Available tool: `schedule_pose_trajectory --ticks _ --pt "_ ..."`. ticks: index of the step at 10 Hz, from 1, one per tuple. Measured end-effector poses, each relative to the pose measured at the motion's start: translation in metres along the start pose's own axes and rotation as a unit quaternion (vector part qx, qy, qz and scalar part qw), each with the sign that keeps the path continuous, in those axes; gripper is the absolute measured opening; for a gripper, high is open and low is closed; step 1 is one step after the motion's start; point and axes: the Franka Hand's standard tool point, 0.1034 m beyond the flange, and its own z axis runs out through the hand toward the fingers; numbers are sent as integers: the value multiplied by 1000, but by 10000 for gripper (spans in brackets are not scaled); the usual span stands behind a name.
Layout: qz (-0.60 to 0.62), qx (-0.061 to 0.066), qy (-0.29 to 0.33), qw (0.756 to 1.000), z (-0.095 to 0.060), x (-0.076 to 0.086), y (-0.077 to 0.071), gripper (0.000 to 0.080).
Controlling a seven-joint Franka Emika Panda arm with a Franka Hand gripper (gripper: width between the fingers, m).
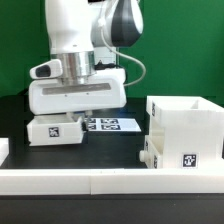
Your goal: Assemble drawer
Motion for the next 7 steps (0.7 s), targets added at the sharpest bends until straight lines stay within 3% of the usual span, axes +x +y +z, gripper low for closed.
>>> schedule_pose_trajectory --ticks 1,4,7 --pt "-5 4 -1 1000 -4 11 -11 44" --pt "-21 12 -4 1000 -12 33 -25 44" --pt "-64 11 -7 998 -8 29 -22 44"
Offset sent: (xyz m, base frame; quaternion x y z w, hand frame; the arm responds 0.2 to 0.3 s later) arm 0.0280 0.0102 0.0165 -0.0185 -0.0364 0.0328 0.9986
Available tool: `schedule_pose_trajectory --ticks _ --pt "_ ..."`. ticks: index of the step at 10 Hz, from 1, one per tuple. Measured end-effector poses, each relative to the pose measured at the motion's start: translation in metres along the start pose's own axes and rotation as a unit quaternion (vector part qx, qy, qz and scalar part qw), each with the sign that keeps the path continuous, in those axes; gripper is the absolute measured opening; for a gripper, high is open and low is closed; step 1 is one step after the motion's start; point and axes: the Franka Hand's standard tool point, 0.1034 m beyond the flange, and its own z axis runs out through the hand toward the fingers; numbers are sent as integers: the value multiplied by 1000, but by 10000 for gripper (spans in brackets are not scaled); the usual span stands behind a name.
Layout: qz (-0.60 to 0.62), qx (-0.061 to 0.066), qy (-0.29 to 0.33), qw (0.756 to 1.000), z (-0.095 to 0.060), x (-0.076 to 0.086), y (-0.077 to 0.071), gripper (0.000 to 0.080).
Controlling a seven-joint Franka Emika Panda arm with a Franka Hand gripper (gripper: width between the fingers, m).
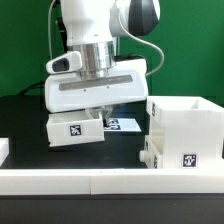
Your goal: Assemble drawer
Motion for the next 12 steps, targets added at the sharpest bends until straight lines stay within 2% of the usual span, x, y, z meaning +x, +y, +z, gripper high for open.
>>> schedule_pose_trajectory --ticks 1,2,4,7,9,12 --pt "-89 0 -1 996 5 -1 7 44" --pt "-140 8 -8 990 4 5 8 44" --pt "-255 6 -17 967 1 20 6 44" --pt "-345 9 -20 938 4 15 8 44" --pt "-415 8 -22 910 5 15 10 44" --pt "-557 -4 -26 830 -3 30 12 44"
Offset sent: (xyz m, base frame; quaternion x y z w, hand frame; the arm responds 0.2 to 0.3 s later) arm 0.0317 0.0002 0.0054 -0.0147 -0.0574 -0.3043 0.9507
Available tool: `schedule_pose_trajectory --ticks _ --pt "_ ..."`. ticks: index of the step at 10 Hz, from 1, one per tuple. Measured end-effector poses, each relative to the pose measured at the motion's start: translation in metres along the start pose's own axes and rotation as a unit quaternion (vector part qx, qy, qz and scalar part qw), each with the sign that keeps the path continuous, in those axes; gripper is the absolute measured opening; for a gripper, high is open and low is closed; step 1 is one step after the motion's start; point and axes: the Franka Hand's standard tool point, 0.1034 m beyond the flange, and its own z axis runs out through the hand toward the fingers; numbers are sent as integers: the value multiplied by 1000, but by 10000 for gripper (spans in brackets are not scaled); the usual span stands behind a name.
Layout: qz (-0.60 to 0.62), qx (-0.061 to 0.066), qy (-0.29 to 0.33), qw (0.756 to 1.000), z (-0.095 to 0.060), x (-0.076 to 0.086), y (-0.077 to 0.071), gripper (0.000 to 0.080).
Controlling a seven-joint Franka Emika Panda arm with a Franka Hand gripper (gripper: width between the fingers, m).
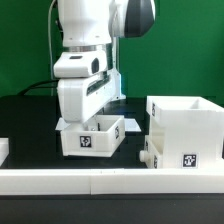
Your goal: Assemble drawer
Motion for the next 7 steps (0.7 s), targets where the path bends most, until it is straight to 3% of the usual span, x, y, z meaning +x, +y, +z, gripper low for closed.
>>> schedule_pose_trajectory --ticks 3,5,7 --pt "-107 -6 -11 994 -5 1 9 44" --pt "-106 -6 -11 994 -4 1 9 44" --pt "-142 -12 -13 990 -10 4 18 44"
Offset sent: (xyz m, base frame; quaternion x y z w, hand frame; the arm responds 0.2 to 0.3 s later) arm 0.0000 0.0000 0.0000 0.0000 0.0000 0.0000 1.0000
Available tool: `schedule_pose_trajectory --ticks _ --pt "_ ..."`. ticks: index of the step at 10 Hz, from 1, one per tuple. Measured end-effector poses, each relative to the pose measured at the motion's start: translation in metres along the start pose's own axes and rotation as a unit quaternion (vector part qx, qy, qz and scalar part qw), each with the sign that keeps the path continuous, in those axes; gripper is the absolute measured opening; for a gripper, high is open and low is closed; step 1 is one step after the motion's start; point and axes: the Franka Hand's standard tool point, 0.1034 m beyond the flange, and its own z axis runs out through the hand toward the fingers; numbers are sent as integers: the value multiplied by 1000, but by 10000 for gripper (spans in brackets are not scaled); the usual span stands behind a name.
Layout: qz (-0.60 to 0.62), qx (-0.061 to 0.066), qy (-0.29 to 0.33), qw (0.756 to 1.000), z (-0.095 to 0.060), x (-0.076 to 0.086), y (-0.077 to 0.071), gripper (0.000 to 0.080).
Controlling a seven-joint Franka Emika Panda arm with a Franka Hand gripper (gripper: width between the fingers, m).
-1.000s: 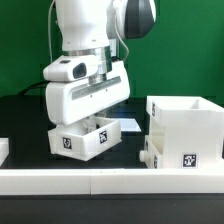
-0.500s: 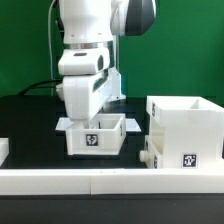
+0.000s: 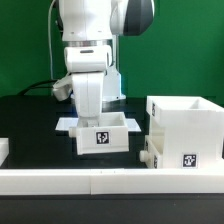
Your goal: Assemble drawer
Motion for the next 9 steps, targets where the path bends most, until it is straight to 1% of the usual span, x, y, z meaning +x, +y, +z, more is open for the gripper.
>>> schedule_pose_trajectory --ticks 1,2,3,4,5,6,7,8,9 --pt "-11 -4 -3 1000 -4 3 10 44" --pt "-22 -4 -6 1000 -5 6 17 44" --pt "-36 -1 -10 999 -4 10 24 44" --pt "-35 -1 -10 999 -4 10 24 44" --pt "-34 2 -10 999 -3 10 22 44" --pt "-34 17 -10 999 -2 9 19 44" --pt "-34 17 -10 999 -3 9 20 44" --pt "-36 19 -11 999 -5 11 24 44" --pt "-37 16 -11 999 -8 12 29 44"
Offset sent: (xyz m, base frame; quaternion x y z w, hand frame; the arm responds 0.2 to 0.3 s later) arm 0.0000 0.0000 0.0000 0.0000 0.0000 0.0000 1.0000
